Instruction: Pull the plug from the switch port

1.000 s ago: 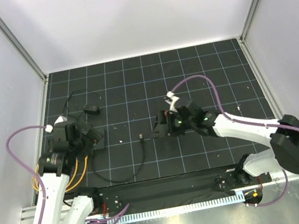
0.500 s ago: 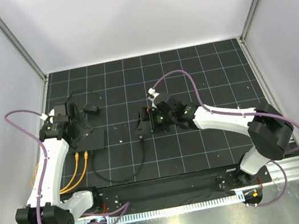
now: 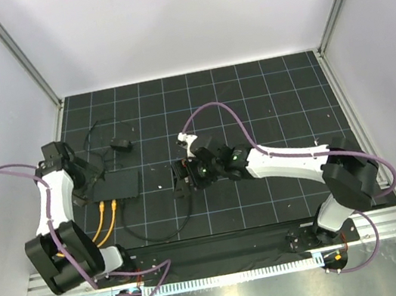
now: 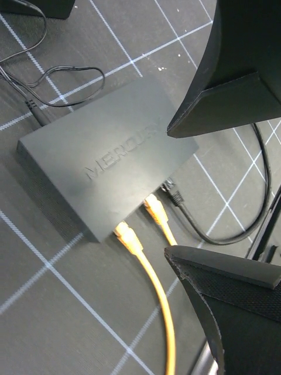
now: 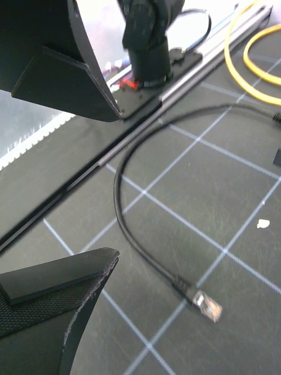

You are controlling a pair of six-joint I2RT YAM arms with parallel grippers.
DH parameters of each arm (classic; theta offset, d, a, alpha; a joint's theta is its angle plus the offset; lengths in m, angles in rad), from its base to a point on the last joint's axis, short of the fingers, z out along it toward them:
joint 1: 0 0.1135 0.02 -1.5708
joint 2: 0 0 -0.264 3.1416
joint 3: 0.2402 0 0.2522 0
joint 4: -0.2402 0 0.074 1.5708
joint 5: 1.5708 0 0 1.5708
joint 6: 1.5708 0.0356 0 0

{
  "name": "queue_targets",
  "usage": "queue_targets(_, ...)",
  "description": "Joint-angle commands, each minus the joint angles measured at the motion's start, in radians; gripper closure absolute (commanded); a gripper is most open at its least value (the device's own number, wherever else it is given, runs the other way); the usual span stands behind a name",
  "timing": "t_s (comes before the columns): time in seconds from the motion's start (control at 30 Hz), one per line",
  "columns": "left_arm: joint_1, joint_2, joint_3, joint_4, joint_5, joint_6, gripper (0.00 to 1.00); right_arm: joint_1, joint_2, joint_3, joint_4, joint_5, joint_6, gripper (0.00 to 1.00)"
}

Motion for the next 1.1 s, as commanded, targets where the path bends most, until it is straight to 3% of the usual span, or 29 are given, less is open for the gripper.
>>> queue_targets(0.0,0.008,0.043,0.006,0.088,0.039,0.068,0.22,-0.003,0.022,0.029,-0.01,-0.008,-0.103,0.02)
queue_targets(0.3,0.009,0.148,0.079,0.086,-0.12,0.181,0.2,-0.003,0.03,0.038,-0.077,-0.003,-0.25,0.04)
queue_targets(0.77,0.011,0.28,0.062,0.155,-0.011,0.244,0.23,-0.004,0.109,0.181,-0.071,-0.057,-0.224,0.04)
queue_targets(1.07,0.011,0.304,0.031,0.187,0.06,0.233,0.26,-0.004,0.287,0.34,-0.03,-0.037,-0.141,0.06)
